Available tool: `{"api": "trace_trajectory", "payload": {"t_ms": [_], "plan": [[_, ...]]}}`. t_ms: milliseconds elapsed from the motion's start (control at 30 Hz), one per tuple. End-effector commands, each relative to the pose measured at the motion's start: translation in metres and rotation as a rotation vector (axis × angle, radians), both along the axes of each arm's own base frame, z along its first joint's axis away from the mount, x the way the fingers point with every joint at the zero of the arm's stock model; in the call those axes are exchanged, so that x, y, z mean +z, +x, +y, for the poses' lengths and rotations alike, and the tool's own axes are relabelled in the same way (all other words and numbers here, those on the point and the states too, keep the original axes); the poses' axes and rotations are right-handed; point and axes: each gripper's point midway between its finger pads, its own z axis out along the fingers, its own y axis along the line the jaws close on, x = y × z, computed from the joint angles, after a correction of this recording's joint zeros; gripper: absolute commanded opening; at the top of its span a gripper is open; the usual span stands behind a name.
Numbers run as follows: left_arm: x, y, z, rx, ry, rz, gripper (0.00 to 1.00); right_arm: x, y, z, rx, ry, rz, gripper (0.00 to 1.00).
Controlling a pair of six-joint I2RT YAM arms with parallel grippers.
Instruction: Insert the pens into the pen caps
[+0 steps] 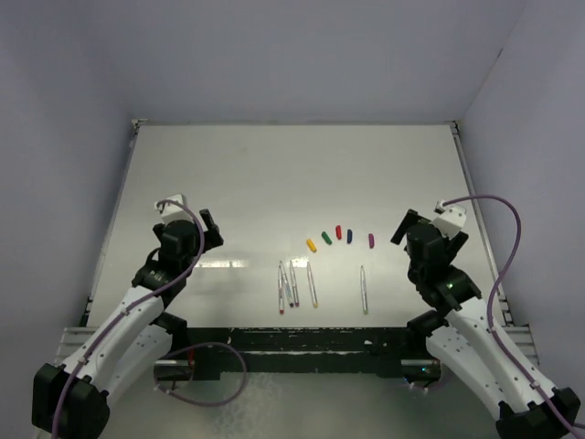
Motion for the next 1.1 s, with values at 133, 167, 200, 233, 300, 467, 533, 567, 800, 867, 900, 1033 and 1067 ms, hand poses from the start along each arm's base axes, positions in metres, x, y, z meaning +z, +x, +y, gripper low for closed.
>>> {"api": "trace_trajectory", "payload": {"t_ms": [133,167,200,233,300,467,533,567,800,867,900,1033,1067], "plan": [[0.008,0.008,-0.005,-0.009,-0.016,-0.029,0.99,0.014,0.004,-0.002,-0.032,0.022,-0.046,1.0],[0.007,0.008,-0.005,-0.008,-0.015,-0.026,0.99,0.014,0.004,-0.002,-0.034,0.023,-0.047,1.0],[0.006,0.008,-0.005,-0.01,-0.013,-0.022,0.99,0.014,0.004,-0.002,-0.035,0.023,-0.047,1.0],[0.006,0.009,-0.005,-0.01,-0.014,-0.023,0.99,0.014,0.004,-0.002,-0.036,0.022,-0.046,1.0],[0.006,0.009,-0.007,-0.016,-0.012,-0.022,0.99,0.013,0.004,-0.002,-0.037,0.022,-0.044,1.0],[0.009,0.012,-0.01,-0.04,-0.006,-0.037,0.99,0.013,0.004,-0.003,-0.047,0.023,-0.04,1.0],[0.013,0.013,-0.015,-0.074,-0.012,-0.055,0.99,0.012,0.004,-0.003,-0.048,0.023,-0.037,1.0],[0.016,0.014,-0.019,-0.103,-0.012,-0.065,0.99,0.012,0.005,-0.002,-0.048,0.027,-0.039,1.0],[0.035,0.018,-0.057,-0.314,-0.03,-0.114,0.99,0.012,0.004,0.0,-0.038,0.047,-0.059,1.0],[0.041,0.017,-0.07,-0.356,-0.027,-0.113,0.99,0.014,0.004,-0.003,-0.045,0.04,-0.07,1.0],[0.043,0.015,-0.077,-0.374,-0.02,-0.112,0.99,0.017,0.003,-0.005,-0.056,0.037,-0.08,1.0],[0.055,0.007,-0.113,-0.451,0.021,-0.106,0.99,0.026,-0.003,-0.014,-0.111,0.044,-0.119,1.0],[0.055,0.004,-0.123,-0.472,0.022,-0.089,0.99,0.027,-0.004,-0.015,-0.119,0.052,-0.129,1.0]]}}
